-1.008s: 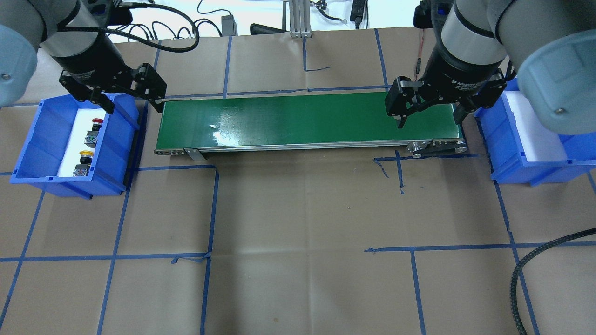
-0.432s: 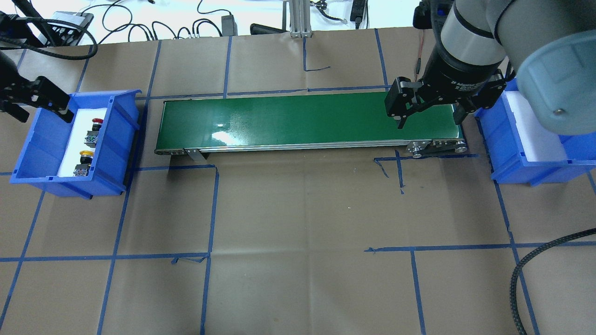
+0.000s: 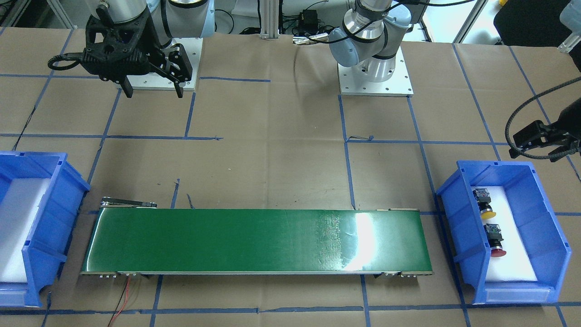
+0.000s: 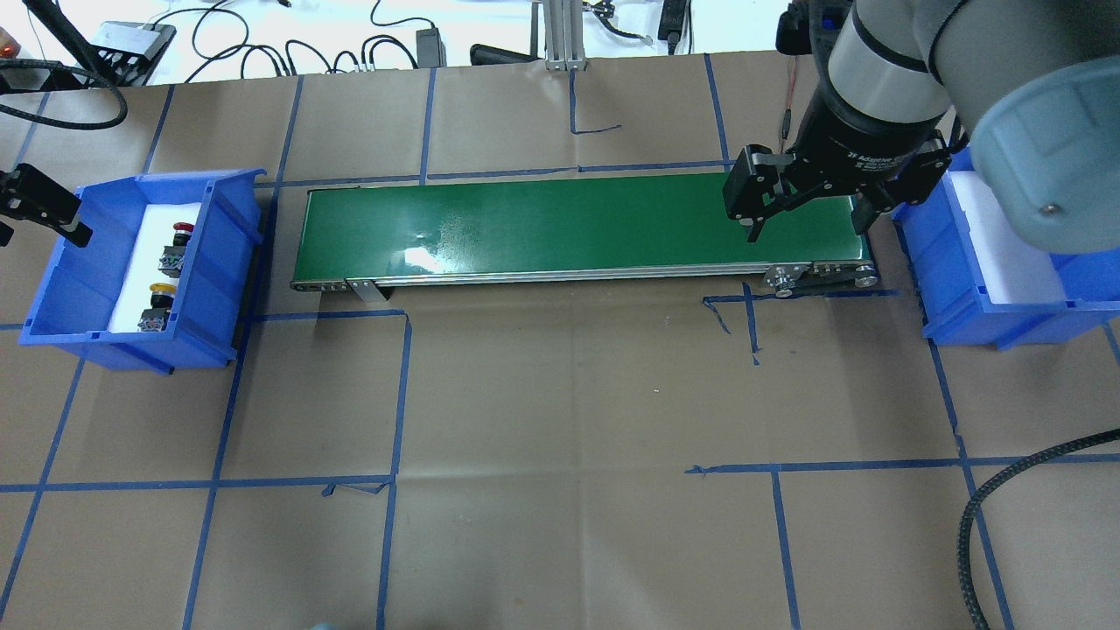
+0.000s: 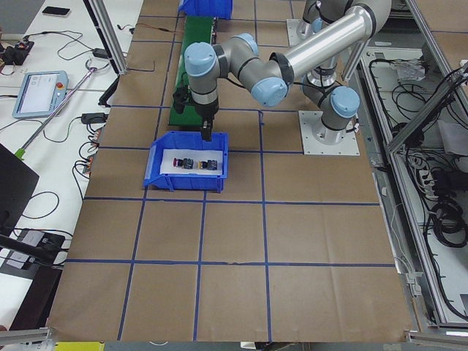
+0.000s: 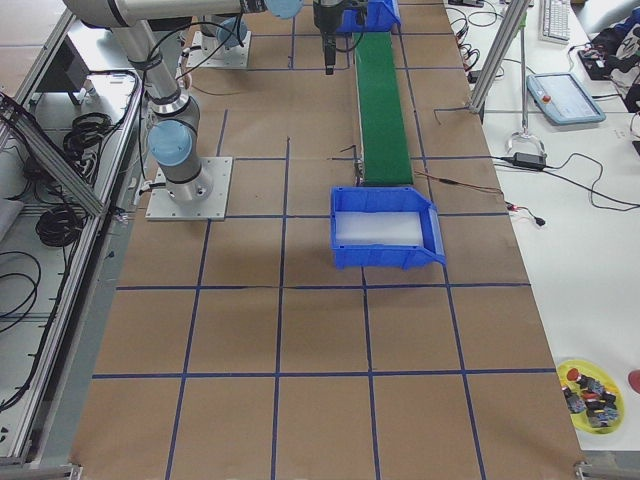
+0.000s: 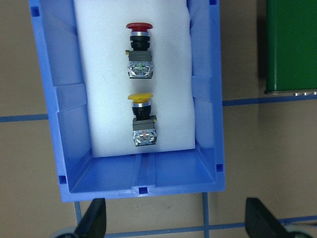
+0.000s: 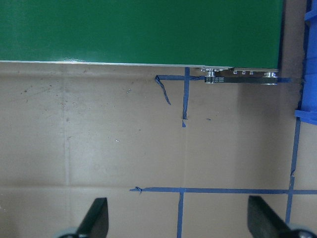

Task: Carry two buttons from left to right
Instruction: 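Move the left gripper into the bin and grasp the yellow-capped button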

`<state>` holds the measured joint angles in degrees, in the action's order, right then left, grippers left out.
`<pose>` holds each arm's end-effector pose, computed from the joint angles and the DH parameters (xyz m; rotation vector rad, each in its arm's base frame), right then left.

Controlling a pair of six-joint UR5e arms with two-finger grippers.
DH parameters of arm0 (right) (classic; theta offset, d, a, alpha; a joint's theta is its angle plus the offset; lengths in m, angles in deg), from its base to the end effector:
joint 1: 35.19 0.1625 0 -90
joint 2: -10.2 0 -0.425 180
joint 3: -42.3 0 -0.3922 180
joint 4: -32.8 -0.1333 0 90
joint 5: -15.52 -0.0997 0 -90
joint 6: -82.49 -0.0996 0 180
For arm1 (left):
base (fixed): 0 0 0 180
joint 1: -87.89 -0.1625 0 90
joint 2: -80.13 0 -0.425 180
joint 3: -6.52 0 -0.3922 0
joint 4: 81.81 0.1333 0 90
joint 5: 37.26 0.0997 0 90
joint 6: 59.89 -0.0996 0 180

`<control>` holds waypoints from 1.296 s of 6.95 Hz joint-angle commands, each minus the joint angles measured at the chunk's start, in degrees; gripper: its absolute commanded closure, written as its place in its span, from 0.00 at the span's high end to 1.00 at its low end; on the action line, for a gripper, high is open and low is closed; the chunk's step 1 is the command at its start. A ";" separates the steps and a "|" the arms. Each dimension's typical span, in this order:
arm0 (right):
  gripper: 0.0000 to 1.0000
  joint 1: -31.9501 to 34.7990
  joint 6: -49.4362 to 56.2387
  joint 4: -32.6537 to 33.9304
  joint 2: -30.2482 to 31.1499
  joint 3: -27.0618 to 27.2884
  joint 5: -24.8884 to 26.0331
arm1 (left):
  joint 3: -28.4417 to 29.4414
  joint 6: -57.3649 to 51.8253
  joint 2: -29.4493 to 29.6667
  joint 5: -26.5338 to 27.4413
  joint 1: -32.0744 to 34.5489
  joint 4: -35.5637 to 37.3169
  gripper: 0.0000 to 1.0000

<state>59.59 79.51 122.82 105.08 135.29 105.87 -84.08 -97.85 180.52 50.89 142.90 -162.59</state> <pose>0.1705 -0.4461 0.5027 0.0491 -3.1369 0.0528 0.2083 -0.5356 0.4032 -0.0795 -3.0962 -0.0087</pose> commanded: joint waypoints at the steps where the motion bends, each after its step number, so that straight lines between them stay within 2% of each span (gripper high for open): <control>1: 1.00 -0.02 0.00 0.07 -0.04 0.00 0.00 | -3.16 1.81 2.35 -1.13 -0.52 6.76 0.99; 4: 1.00 -0.02 0.00 0.07 -0.04 0.00 0.00 | -9.22 1.92 4.11 -0.87 -0.52 17.37 0.99; 7: 1.00 -0.02 0.00 0.07 0.04 0.00 0.00 | -14.05 1.92 6.57 -0.78 -0.52 24.84 0.99; 9: 1.00 -0.02 0.00 0.07 -0.04 0.00 0.00 | -18.63 1.92 8.33 -0.70 -0.52 33.20 0.99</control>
<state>59.56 79.51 122.93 105.06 135.29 105.86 -100.29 -95.93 187.87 50.12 142.38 -133.73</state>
